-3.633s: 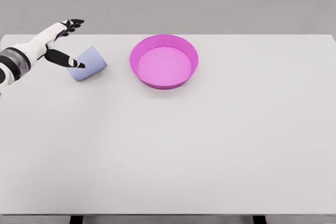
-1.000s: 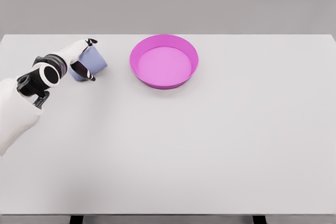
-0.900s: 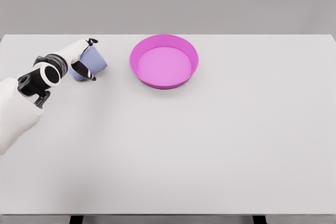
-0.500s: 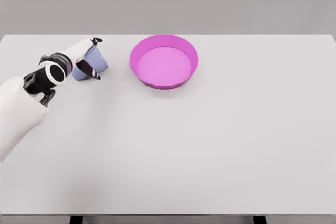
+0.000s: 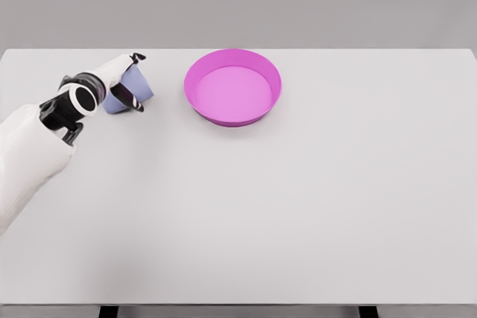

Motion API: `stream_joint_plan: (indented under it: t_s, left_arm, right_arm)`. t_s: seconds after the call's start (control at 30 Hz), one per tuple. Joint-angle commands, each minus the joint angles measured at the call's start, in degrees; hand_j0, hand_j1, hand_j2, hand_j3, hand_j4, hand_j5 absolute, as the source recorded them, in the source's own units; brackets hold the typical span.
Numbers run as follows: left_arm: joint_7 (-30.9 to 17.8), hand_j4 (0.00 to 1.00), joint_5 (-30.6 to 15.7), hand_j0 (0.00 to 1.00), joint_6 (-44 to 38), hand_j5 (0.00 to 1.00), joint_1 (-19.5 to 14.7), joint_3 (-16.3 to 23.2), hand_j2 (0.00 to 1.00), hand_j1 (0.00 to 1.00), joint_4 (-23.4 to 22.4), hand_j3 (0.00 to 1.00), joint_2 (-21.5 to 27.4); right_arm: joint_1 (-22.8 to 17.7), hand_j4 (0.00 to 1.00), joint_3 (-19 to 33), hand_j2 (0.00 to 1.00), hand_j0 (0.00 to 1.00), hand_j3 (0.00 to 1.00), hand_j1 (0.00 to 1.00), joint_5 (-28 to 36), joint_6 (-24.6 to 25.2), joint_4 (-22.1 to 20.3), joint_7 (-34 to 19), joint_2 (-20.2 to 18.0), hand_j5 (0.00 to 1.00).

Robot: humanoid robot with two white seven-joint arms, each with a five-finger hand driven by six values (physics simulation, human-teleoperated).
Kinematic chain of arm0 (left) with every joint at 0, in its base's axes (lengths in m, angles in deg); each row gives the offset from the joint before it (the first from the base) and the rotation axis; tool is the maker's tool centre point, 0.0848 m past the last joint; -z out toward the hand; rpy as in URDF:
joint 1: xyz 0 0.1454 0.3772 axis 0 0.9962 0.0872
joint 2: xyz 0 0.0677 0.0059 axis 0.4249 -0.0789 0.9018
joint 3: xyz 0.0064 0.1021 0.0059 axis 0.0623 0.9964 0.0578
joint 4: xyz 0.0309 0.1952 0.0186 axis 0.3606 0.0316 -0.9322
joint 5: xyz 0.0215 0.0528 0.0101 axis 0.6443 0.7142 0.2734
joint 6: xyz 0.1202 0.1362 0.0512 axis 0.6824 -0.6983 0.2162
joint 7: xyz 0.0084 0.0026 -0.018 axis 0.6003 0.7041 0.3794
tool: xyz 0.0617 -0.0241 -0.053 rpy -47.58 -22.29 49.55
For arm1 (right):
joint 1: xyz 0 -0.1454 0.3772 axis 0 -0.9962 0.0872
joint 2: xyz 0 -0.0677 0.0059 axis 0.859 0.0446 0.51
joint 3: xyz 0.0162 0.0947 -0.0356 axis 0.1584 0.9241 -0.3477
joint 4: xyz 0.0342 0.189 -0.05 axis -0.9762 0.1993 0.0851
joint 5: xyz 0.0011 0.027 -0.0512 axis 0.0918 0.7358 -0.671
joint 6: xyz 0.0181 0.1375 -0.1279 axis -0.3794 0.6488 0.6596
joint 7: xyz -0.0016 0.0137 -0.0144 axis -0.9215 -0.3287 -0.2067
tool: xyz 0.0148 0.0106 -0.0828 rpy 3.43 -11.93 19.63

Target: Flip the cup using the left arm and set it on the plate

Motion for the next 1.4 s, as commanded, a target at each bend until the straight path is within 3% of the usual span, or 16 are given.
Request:
stream_joint_plan:
  t_s: [0.0,0.1,0.17,0.27,0.57,0.67,0.93,1.17,1.37]
  left_arm:
    - [0.02,1.00,0.23,1.00,0.10,1.00,-0.09,0.08,1.00,1.00,-0.95,1.00,-0.42]
    - [0.11,0.89,0.23,0.89,0.10,0.89,-0.09,0.17,0.89,0.89,-1.22,0.89,-0.86]
    - [0.11,0.76,0.31,0.76,0.10,0.76,-0.09,0.43,0.76,0.76,-1.13,0.76,-0.94]
    - [0.11,0.70,0.31,0.70,0.10,0.70,-0.18,0.43,0.70,0.70,-1.13,0.70,-0.94]
    - [0.20,0.69,-0.13,0.69,0.10,0.69,-0.18,-0.89,0.69,0.69,-1.04,0.69,-1.03]
    - [0.20,0.69,-0.30,0.69,0.10,0.69,0.35,-5.72,0.69,0.69,-0.78,0.69,-2.97]
    - [0.20,0.70,-1.18,0.70,0.10,0.70,1.41,-12.84,0.70,0.70,-0.60,0.70,-6.74]
    - [0.20,0.70,-1.18,0.70,0.10,0.70,3.52,-21.72,0.70,0.70,-0.60,0.70,-12.63]
    - [0.20,0.70,-3.03,0.70,0.10,0.70,3.96,-24.71,0.70,0.70,-0.60,0.70,-14.92]
  right_arm:
    - [0.00,1.00,0.00,1.00,1.00,1.00,1.00,0.00,0.04,0.00,-0.01,0.00,1.00]
    - [0.00,1.00,0.00,1.00,1.00,1.00,1.00,0.00,0.04,0.00,-0.01,0.00,1.00]
    - [-0.09,1.00,0.00,1.00,1.00,1.00,1.00,0.00,0.04,0.00,-0.01,0.00,1.00]
    - [-0.09,1.00,0.00,1.00,1.00,1.00,1.00,0.00,-0.04,0.00,-0.01,0.00,1.00]
    - [-0.09,1.00,0.00,1.00,1.00,1.00,1.00,0.00,0.04,0.00,0.08,0.00,1.00]
    - [0.00,1.00,0.00,1.00,1.00,1.00,1.00,0.00,-0.04,0.00,-0.01,0.00,1.00]
    - [-0.09,1.00,0.00,1.00,1.00,1.00,1.00,0.00,-0.04,0.00,-0.01,0.00,1.00]
    - [-0.09,1.00,0.00,1.00,1.00,1.00,1.00,0.00,-0.04,0.00,-0.01,0.00,1.00]
    - [-0.09,1.00,0.00,1.00,1.00,1.00,1.00,0.00,-0.04,0.00,-0.01,0.00,1.00]
